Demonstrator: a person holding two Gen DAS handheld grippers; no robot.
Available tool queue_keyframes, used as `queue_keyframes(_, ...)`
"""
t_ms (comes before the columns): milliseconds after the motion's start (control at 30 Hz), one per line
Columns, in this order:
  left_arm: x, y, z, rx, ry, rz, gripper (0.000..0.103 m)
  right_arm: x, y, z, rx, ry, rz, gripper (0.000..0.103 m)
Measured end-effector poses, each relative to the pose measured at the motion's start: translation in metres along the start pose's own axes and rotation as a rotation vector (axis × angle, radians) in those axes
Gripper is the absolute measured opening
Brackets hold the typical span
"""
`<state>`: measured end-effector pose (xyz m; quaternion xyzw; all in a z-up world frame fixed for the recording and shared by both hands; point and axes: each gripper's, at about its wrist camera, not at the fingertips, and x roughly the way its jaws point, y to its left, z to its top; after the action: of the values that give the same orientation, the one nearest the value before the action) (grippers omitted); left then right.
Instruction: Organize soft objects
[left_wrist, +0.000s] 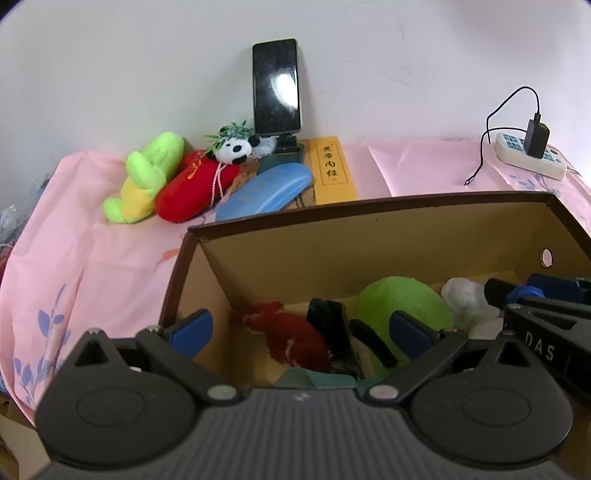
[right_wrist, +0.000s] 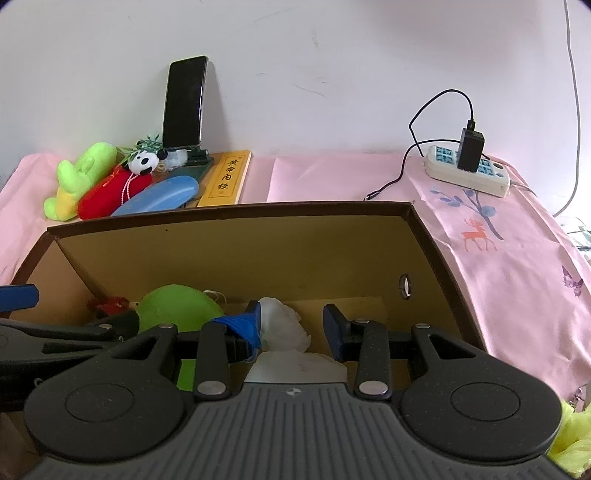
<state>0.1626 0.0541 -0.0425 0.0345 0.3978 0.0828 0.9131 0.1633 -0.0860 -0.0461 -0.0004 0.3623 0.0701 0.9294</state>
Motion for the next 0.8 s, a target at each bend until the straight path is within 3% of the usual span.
queue_keyframes(433, -0.011, 0.005, -0.001, -0.046, -0.003, 0.009, 0.101, -0.012, 0.0, 0.005, -0.012, 0.022, -0.047, 0.02)
queue_keyframes(800, -0.071, 0.004, -0.007, -0.072, -0.038, 0.051, 0.101, -0.065, -0.002, 0.0, -0.001, -0.035, -0.026, 0.02)
